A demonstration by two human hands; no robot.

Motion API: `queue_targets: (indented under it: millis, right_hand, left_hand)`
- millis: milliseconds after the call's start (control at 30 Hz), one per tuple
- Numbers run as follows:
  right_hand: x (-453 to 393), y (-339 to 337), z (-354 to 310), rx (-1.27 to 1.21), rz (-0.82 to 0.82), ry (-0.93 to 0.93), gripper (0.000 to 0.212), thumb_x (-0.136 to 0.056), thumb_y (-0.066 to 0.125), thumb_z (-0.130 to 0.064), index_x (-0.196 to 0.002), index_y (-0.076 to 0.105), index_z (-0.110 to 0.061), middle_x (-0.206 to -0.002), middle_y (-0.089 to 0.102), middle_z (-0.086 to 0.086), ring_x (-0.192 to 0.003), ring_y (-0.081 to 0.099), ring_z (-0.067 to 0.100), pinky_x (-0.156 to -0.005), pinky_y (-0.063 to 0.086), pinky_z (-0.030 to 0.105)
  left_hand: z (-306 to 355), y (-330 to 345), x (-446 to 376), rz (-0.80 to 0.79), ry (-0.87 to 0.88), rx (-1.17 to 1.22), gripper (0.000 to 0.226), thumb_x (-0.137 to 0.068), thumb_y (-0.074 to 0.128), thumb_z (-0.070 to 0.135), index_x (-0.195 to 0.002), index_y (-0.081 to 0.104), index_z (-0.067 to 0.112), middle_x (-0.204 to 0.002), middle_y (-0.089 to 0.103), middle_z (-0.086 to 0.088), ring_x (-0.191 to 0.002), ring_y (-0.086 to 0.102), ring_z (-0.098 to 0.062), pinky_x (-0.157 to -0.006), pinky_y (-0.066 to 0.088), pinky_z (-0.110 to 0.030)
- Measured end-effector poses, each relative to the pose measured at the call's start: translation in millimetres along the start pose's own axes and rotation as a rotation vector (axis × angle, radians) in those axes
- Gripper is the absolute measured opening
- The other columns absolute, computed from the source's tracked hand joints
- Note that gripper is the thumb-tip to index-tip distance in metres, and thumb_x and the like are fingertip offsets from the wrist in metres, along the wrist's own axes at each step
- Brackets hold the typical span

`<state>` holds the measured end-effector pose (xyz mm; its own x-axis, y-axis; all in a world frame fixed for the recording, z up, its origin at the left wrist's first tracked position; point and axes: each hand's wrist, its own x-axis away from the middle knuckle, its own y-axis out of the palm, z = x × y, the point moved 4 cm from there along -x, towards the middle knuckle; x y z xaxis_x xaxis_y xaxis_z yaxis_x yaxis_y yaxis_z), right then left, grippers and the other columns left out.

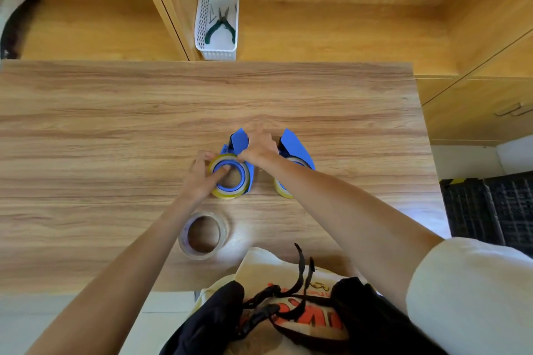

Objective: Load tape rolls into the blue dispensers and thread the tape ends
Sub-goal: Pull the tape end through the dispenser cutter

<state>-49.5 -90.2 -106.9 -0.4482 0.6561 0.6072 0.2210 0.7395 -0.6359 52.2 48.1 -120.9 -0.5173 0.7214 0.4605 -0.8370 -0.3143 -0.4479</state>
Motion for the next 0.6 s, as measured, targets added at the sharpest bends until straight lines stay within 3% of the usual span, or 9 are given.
queue_targets:
  millis: [100, 267, 500, 600]
  right_hand:
    - [1, 5, -5, 0.024, 0.012, -0.011, 0.044, -0.078, 0.074, -0.02, -0.119, 0.058, -0.014, -0.111, 0.06, 0.008, -0.099, 0.065, 0.028, -0.064, 0.047, 0.03]
    - [0, 10, -9, 0.052, 0.065, -0.054, 0.058, -0.079, 0.074, -0.021, -0.133, 0.053, -0.017, -0.119, 0.062, 0.007, -0.107, 0.064, 0.028, -0.072, 0.051, 0.031]
    - [4, 16, -6, 0.055, 0.075, -0.102, 0.045, -0.082, 0.074, -0.031, -0.119, 0.057, -0.014, -0.108, 0.064, 0.005, -0.1, 0.063, 0.025, -0.072, 0.051, 0.033]
    - [3, 19, -5, 0.072, 0.026, -0.12, 0.047, -0.086, 0.069, -0.036, -0.124, 0.055, -0.013, -0.117, 0.063, 0.008, -0.107, 0.063, 0.029, -0.08, 0.053, 0.036]
  left_hand:
    - [-4, -3, 1, 0.026, 0.085, -0.337, 0.032, -0.091, 0.061, 0.012, -0.121, 0.048, 0.011, -0.114, 0.055, -0.016, -0.098, 0.057, -0.036, -0.077, 0.04, -0.037]
    - [3, -5, 2, 0.082, 0.086, -0.701, 0.035, -0.093, 0.057, 0.021, -0.126, 0.046, 0.016, -0.119, 0.047, -0.011, -0.1, 0.057, -0.04, -0.07, 0.041, -0.045]
    - [-1, -2, 1, 0.016, 0.081, -0.752, 0.038, -0.096, 0.055, 0.028, -0.128, 0.042, 0.014, -0.123, 0.047, -0.013, -0.097, 0.06, -0.044, -0.07, 0.044, -0.047]
    - [0, -3, 2, 0.009, 0.096, -0.729, 0.036, -0.096, 0.056, 0.031, -0.124, 0.041, 0.015, -0.121, 0.048, -0.012, -0.095, 0.061, -0.044, -0.067, 0.044, -0.046]
